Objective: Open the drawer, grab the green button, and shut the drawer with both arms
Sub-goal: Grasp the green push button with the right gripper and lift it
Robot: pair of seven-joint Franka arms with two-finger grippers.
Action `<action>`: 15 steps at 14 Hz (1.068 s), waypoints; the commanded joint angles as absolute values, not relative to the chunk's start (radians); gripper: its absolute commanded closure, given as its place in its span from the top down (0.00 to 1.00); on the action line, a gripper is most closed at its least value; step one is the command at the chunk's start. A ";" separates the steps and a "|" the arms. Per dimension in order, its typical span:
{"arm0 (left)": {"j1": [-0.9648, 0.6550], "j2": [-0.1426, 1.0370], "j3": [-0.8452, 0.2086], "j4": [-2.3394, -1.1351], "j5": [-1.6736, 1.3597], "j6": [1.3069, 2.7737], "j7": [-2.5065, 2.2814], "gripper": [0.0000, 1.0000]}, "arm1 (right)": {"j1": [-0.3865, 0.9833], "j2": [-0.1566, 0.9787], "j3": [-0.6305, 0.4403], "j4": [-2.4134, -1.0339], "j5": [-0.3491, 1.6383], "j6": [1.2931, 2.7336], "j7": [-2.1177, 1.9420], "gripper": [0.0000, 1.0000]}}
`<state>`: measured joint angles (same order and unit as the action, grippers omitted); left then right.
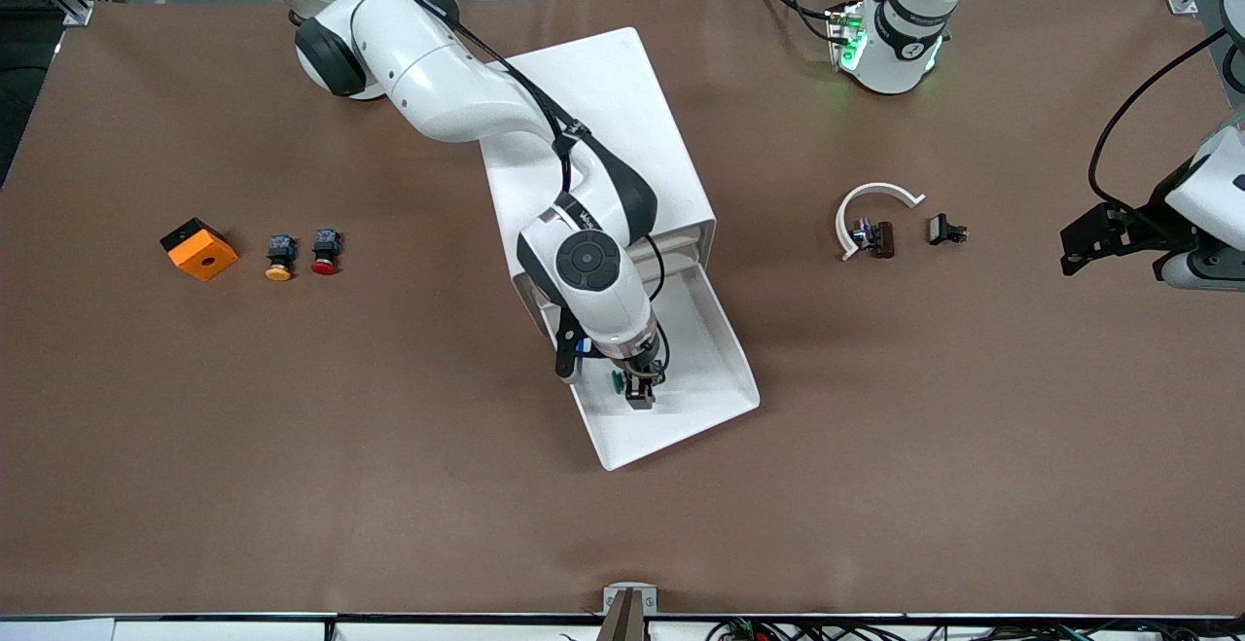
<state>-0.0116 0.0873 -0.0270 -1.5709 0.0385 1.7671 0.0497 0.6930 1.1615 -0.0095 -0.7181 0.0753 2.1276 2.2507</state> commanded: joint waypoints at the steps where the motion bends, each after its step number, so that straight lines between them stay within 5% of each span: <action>1: -0.018 0.078 -0.018 -1.568 0.040 1.769 0.041 1.00 | 0.698 1.206 -0.006 -0.686 0.066 2.152 2.250 0.58; 3: -0.020 0.078 -0.018 -1.562 0.040 1.769 0.041 1.00 | 0.698 1.209 -0.006 -0.684 0.066 2.154 2.249 0.24; 5: -0.023 0.078 -0.018 -1.560 0.040 1.769 0.041 1.00 | 0.698 1.209 -0.005 -0.684 0.067 2.158 2.249 0.03; 15: -0.023 0.078 -0.018 -1.559 0.038 1.769 0.043 1.00 | 0.669 1.177 0.021 -0.672 0.090 2.109 2.253 0.00</action>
